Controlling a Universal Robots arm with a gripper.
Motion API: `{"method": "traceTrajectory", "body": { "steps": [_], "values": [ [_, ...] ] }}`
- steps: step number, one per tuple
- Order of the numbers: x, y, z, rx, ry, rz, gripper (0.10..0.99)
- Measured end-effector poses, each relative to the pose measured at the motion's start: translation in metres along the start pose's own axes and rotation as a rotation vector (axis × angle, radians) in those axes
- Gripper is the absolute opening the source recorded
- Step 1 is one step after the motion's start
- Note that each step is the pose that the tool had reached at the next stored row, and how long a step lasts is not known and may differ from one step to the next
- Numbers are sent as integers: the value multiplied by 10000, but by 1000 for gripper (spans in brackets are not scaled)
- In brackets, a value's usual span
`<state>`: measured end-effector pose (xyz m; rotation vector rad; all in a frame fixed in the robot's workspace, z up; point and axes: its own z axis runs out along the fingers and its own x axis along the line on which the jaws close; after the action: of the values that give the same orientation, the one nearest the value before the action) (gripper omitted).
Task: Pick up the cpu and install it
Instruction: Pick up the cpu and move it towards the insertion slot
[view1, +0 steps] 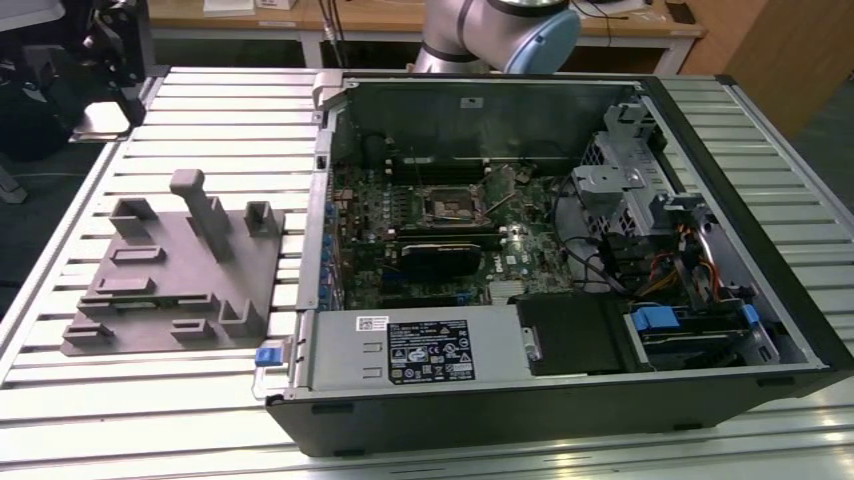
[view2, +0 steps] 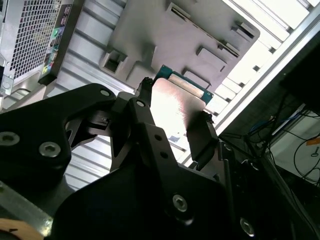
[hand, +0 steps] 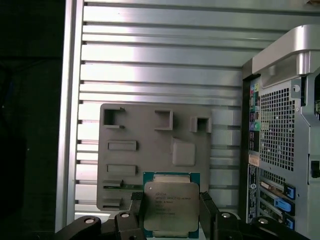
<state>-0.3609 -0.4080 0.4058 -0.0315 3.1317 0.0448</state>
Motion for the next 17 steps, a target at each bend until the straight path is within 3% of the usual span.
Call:
{"method": "traceTrajectory", "body": {
  "steps": [17],
  "values": [
    [-199, -4, 3, 0, -1, 1, 533]
  ]
}}
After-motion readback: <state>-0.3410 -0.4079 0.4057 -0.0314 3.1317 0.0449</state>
